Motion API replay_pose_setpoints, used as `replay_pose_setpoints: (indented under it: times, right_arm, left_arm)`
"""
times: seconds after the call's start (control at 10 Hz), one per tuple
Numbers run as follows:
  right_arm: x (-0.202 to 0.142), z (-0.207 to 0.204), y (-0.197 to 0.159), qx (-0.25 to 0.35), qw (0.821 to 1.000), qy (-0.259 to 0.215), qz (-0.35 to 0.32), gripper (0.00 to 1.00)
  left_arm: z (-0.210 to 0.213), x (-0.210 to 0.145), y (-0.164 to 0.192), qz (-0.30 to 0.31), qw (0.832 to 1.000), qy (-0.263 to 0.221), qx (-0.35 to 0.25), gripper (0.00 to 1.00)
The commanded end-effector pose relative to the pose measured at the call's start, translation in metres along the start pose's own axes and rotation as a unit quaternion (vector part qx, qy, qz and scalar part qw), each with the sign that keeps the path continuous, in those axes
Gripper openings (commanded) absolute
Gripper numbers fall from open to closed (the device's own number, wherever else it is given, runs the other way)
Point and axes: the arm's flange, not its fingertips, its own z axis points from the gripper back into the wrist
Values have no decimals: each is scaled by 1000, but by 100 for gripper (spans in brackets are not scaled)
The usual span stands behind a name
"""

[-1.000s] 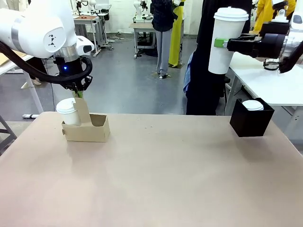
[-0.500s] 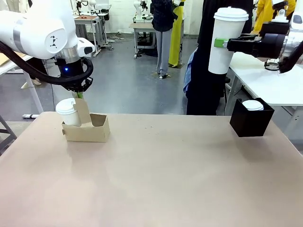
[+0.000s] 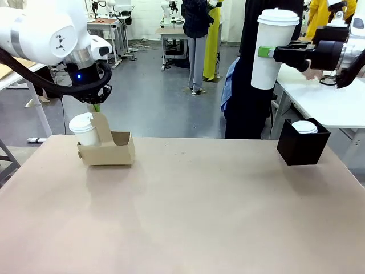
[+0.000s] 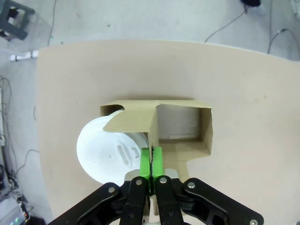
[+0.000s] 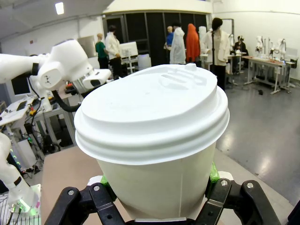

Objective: Pour a drink into a cup and package it in a carrier.
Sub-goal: Position the Cup Carrier in the center of the table.

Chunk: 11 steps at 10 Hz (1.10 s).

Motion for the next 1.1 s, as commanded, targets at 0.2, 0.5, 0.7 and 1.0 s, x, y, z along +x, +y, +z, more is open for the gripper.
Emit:
replay_pose_setpoints:
  times: [0.2,0.5,0.7,1.0]
  right_arm:
    - [4,1,2,-2,1000,-3,6,81]
    - [4,1,2,-2,1000,-3,6,81]
    - [4,1,2,-2,1000,-3,6,81]
    - [4,1,2,-2,1000,-3,6,81]
  left_arm:
    - [83,-42,-72,7,998,-25,-57,2]
    - [114,-93,-144,-5,997,-3,-83,2]
    - [113,-128,-188,-23,997,10,-68,2]
    - [95,-168,-222,-43,998,14,-43,2]
